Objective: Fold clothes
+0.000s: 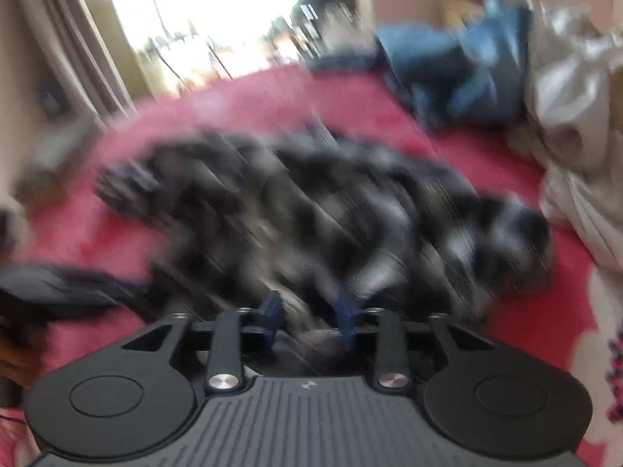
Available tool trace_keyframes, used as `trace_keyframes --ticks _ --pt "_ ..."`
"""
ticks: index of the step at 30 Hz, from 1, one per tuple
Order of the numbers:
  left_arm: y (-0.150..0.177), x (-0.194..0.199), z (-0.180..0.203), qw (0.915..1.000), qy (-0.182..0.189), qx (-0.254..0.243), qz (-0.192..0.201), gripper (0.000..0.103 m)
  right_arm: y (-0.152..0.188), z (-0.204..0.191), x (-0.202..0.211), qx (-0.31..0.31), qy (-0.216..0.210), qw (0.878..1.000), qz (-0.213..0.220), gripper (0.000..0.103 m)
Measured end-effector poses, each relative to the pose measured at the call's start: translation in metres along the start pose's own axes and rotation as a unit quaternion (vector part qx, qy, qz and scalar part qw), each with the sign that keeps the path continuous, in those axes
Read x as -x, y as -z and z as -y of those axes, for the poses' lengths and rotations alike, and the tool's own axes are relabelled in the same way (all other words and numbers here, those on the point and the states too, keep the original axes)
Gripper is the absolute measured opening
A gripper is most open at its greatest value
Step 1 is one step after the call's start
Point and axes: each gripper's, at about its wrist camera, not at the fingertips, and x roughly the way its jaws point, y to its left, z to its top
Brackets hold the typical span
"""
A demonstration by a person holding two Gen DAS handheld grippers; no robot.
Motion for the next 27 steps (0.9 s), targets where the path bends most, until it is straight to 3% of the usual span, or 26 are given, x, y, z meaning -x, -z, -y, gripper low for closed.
trace_keyframes --ticks 2,5,8,10,12,13,15,18,20,22,27 --pt "-0.005 0.016 -0.005 0.9998 0.005 0.013 0.015 0.011 0.006 0.01 -0.005 -0.019 0.029 0.999 -0.039 0.009" --pt "-0.013 0.046 -0.018 0.9989 0.002 0.032 0.035 0.011 0.017 0.025 0.012 -0.051 0.033 0.996 -0.064 0.004" --pt "-0.022 0.072 -0.043 0.9969 -0.009 0.065 0.044 0.01 0.028 0.022 0.029 -0.061 -0.005 0.994 -0.091 0.004" --pt "-0.023 0.078 -0.063 0.9953 -0.022 0.086 0.04 0.01 0.037 0.01 0.027 -0.039 -0.025 0.992 -0.118 0.003" --pt "-0.02 0.077 -0.082 0.9936 -0.031 0.106 0.024 0.012 0.046 -0.005 0.022 0.005 -0.006 0.991 -0.131 0.004" --pt "-0.018 0.073 -0.091 0.9923 -0.03 0.119 0.016 0.013 0.047 -0.009 0.021 0.019 0.006 0.992 -0.128 0.004" --pt "-0.011 0.065 -0.107 0.9885 -0.033 0.148 0.002 0.018 0.041 -0.014 0.03 0.02 -0.009 0.995 -0.094 0.004" --pt "-0.002 0.056 -0.123 0.9815 -0.024 0.19 -0.004 0.024 0.027 -0.037 0.054 0.064 -0.084 0.994 -0.022 0.009" --pt "0.001 0.053 -0.129 0.9782 -0.02 0.207 -0.002 0.028 0.026 -0.065 0.057 0.131 -0.122 0.984 -0.014 0.016" --pt "0.001 0.052 -0.13 0.9779 -0.02 0.208 -0.001 0.031 0.027 -0.095 0.05 0.194 -0.139 0.971 -0.028 0.032" --pt "-0.001 0.053 -0.13 0.9817 -0.021 0.189 -0.001 0.037 0.045 -0.155 0.019 0.329 -0.123 0.936 -0.014 0.032"
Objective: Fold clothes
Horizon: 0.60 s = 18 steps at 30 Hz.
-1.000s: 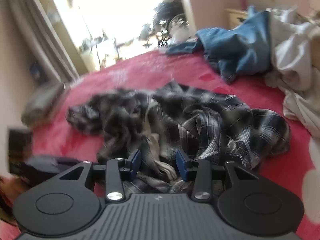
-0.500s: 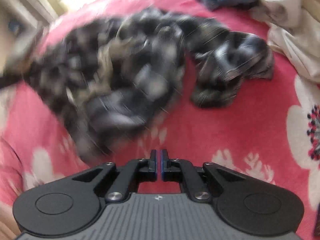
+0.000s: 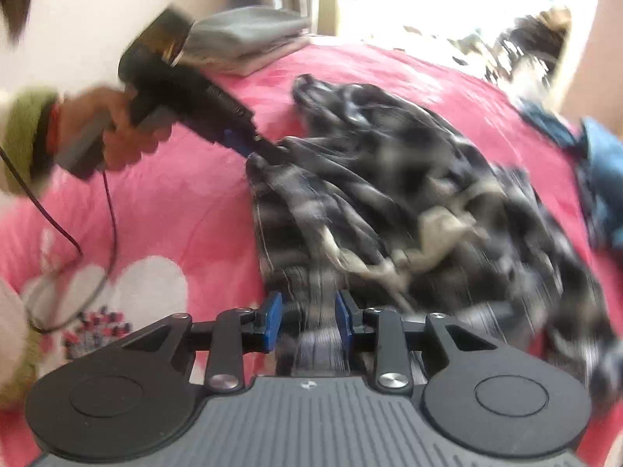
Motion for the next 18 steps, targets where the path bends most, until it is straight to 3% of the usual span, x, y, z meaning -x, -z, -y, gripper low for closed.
trace_keyframes --ticks 5,7,11,16,18 --pt "0.002 0.0 -0.006 1.0 -0.001 -0.006 0.001 0.04 -0.004 -0.003 -0.056 0.033 0.017 0.998 -0.051 0.032" --pt "0.002 -0.001 -0.008 1.0 0.001 -0.004 0.001 0.04 -0.006 0.0 -0.062 0.024 0.032 0.998 -0.055 0.033" --pt "0.003 -0.004 -0.01 1.0 0.005 -0.005 0.002 0.042 -0.011 0.009 -0.061 -0.024 0.022 0.998 -0.057 0.033" --pt "0.002 -0.006 -0.008 0.9999 0.009 -0.009 0.003 0.046 -0.015 0.002 -0.045 -0.027 0.015 0.998 -0.046 0.015" --pt "0.001 -0.005 -0.01 0.9999 0.013 -0.008 0.002 0.046 -0.016 0.011 -0.036 -0.052 0.008 0.998 -0.039 0.012"
